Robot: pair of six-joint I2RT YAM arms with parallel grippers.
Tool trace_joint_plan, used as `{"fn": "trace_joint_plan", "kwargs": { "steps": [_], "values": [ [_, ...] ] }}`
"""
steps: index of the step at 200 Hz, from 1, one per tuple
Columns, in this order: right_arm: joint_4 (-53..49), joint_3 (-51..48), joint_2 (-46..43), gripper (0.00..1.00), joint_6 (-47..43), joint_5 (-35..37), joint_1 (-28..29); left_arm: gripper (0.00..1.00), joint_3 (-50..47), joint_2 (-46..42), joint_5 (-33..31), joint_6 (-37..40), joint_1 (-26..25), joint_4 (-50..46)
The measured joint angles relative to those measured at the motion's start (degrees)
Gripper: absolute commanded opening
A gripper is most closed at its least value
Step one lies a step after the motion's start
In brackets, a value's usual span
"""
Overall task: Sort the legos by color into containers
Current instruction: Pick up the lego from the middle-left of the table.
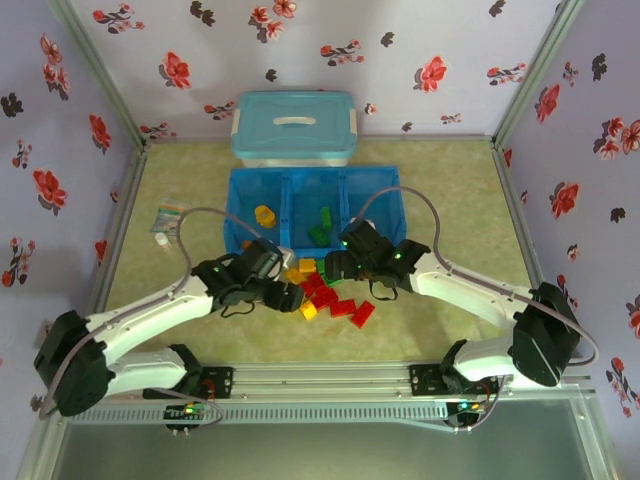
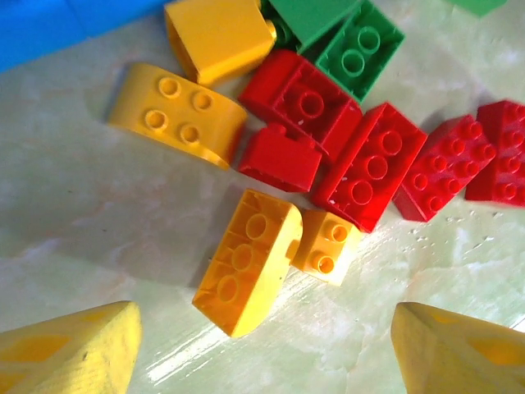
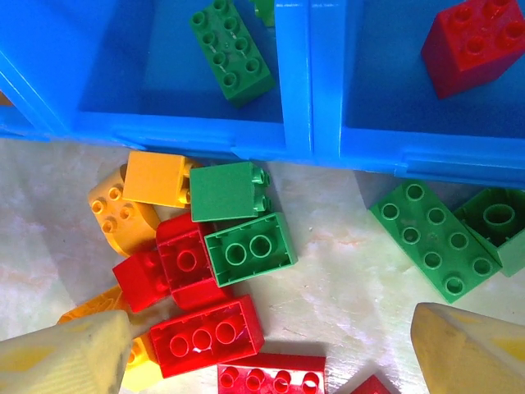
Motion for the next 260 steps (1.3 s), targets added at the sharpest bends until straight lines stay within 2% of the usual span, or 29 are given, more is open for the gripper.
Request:
{"fn": "trace_joint_plan", "kwargs": {
  "steps": [51, 83, 115, 211, 243, 260],
  "values": [
    [-0.8, 0.0, 0.0, 0.83, 0.1, 0.0, 0.0, 0.73, 1.6, 7.3, -1.0, 2.3, -3.0, 0.0],
    [-0.8, 0.0, 0.0, 0.82, 0.2, 0.0, 0.0, 0.64, 2.1, 8.0, -1.6, 3.7, -3.6, 0.1],
    [-0.8, 0.0, 0.0, 0.82, 0.3, 0.0, 0.0, 0.6, 2.1, 9.2, -3.1, 4.1, -3.7, 0.0],
    [-0.7, 0.3, 2.9, 0.81, 0.3, -0.3, 0.0, 0.61, 2.1, 14.5, -5.7, 5.1, -4.7, -0.8],
    [-0.7, 0.5, 2.8, 0.81, 0.3, -0.3, 0.0, 0.54, 2.2, 16.7, -5.8, 5.1, -4.7, -0.1],
    [-0.7, 0.5, 2.8, 0.8, 0.3, -0.3, 0.0, 0.47, 2.2, 16.9, -6.1, 5.0, -4.8, 0.4]
  ]
}}
